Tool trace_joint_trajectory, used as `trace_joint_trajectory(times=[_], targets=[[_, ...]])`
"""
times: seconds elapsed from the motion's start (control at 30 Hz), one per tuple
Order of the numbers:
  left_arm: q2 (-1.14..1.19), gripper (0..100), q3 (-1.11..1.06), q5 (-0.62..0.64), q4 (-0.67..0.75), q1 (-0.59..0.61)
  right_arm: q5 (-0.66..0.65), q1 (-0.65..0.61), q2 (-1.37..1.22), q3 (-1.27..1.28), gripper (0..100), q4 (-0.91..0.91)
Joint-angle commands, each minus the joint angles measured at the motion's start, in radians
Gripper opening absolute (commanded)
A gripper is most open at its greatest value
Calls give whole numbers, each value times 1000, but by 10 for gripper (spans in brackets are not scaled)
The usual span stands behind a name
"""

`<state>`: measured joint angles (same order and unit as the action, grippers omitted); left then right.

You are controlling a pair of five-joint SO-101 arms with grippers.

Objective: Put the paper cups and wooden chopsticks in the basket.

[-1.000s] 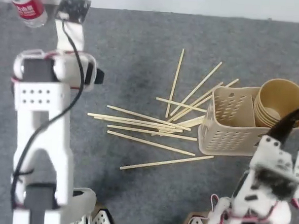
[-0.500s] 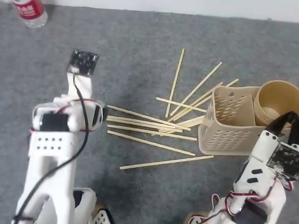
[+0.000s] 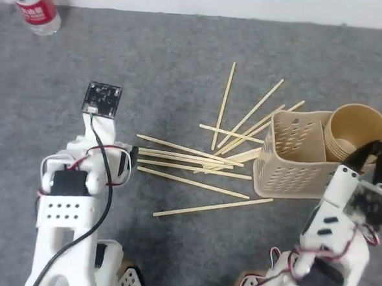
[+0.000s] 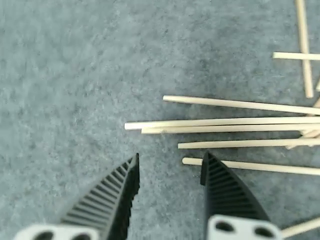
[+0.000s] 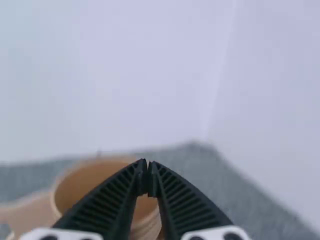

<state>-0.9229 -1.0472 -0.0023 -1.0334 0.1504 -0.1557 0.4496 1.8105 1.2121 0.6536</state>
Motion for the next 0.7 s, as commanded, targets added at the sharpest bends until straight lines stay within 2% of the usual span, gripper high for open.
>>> trace_joint_trajectory(times=[0.0, 0.07, 0.27, 0.43, 0.67], targets=[[-31, 197, -36, 63, 46, 21, -94, 7, -41, -210, 99, 59], [-29, 198, -58, 69, 74, 54, -100, 13, -105, -264, 135, 73], [-29, 199, -176, 68, 207, 58, -100, 62, -371, -563, 136, 259], [-28, 199, -208, 64, 230, 61, -115, -8, -656, -934, 136, 527], [-23, 199, -209, 64, 227, 61, -149, -19, -1198, -1452, 136, 891]])
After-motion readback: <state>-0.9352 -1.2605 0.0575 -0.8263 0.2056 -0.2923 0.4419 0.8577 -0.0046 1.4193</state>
